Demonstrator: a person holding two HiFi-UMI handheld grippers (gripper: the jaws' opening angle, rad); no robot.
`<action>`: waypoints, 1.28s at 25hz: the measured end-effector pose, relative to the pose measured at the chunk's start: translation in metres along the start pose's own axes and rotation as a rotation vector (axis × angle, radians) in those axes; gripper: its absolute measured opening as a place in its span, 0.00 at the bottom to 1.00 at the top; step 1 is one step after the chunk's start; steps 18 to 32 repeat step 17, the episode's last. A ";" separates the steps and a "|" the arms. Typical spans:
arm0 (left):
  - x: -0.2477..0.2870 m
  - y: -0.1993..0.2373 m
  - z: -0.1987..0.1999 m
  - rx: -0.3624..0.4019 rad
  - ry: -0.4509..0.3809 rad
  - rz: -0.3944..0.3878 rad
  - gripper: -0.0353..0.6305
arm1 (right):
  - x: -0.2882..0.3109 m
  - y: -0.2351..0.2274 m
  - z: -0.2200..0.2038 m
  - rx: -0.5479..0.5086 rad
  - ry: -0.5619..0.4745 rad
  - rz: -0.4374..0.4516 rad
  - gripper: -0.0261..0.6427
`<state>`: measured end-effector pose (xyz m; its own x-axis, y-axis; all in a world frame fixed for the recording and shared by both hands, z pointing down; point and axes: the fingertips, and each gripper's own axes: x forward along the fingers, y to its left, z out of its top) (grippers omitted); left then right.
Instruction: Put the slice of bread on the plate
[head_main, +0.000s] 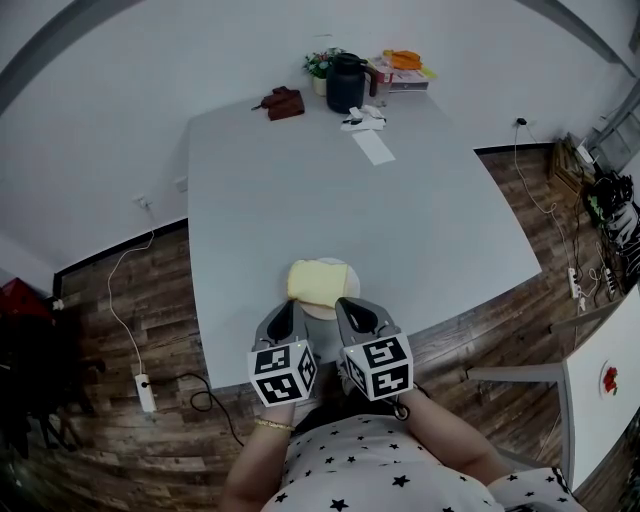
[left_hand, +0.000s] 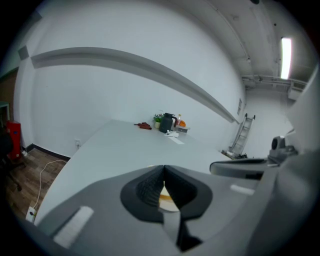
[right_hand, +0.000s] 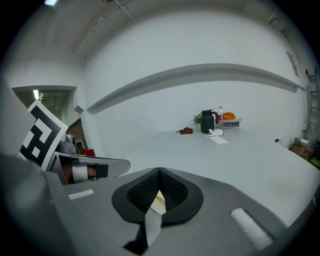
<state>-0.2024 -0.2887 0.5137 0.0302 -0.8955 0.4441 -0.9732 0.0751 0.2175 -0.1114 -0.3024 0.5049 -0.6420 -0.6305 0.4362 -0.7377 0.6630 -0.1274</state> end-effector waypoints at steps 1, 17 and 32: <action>-0.001 0.000 0.001 0.000 -0.002 0.000 0.06 | 0.000 0.000 0.000 -0.001 -0.002 0.000 0.03; -0.002 0.000 0.001 -0.001 0.015 -0.006 0.06 | -0.001 0.005 0.005 -0.021 -0.005 0.000 0.03; -0.002 0.000 0.001 -0.001 0.015 -0.006 0.06 | -0.001 0.005 0.005 -0.021 -0.005 0.000 0.03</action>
